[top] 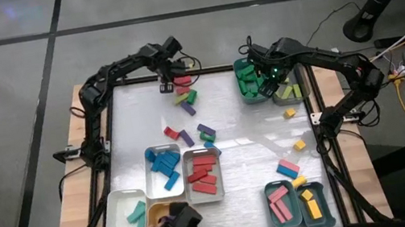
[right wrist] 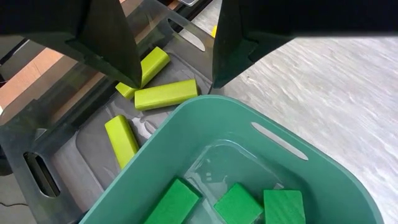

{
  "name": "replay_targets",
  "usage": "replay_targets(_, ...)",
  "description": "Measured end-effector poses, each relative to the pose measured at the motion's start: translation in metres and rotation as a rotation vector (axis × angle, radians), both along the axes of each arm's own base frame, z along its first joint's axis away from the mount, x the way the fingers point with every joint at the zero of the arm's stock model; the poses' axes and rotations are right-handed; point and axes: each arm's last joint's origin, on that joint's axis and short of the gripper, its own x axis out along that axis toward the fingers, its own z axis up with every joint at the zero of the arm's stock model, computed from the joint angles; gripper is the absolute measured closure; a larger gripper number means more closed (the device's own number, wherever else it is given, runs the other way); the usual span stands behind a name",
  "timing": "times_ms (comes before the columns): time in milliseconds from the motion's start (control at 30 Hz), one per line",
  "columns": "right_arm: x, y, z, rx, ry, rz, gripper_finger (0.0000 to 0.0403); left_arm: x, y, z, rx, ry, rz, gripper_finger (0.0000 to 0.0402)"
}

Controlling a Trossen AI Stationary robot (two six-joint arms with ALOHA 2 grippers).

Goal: Sort blocks
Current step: Put the pink block into the bottom green bin

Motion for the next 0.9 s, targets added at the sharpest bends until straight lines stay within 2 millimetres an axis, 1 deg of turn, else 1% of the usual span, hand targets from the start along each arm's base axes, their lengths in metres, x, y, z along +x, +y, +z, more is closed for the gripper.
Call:
replay_targets(133, 0.0, 0.0, 0.0, 0.0, 0.001, 0.002, 0.0208, 0.004, -0.009, 0.021, -0.027, -0.007, 0.027, 0.0367)
replay_targets(267, 0.0, 0.0, 0.0, 0.005, 0.008, 0.046, 0.0208, 0.014, -0.024, 0.042, -0.092, -0.048, 0.061, 0.0365)
replay_targets(367, 0.0, 0.0, 0.0, 0.007, 0.014, 0.08, 0.0208, 0.028, -0.042, 0.055, -0.199, -0.14, 0.088, 0.0367)
replay_targets(467, 0.001, -0.001, 0.0, 0.003, 0.009, 0.087, 0.0208, 0.048, -0.067, 0.06, -0.347, -0.247, 0.071, 0.0367)
replay_targets(567, 0.002, -0.002, 0.0, -0.006, -0.001, 0.105, 0.0208, 0.072, -0.1, 0.063, -0.482, -0.341, -0.01, 0.0366)
replay_targets(633, 0.002, -0.002, 0.0, -0.007, -0.001, 0.108, 0.0208, 0.09, -0.127, 0.065, -0.534, -0.386, -0.085, 0.0362)
replay_targets(733, 0.002, -0.002, 0.0, -0.006, 0.001, 0.125, 0.0208, 0.114, -0.171, 0.068, -0.557, -0.439, -0.225, 0.0363)
replay_targets(833, 0.001, -0.001, 0.0, 0.009, 0.024, 0.2, 0.0208, 0.136, -0.217, 0.072, -0.541, -0.513, -0.378, 0.0365)
replay_targets(900, 0.0, 0.0, 0.0, 0.025, 0.044, 0.252, 0.0208, 0.151, -0.248, 0.075, -0.531, -0.594, -0.468, 0.0363)
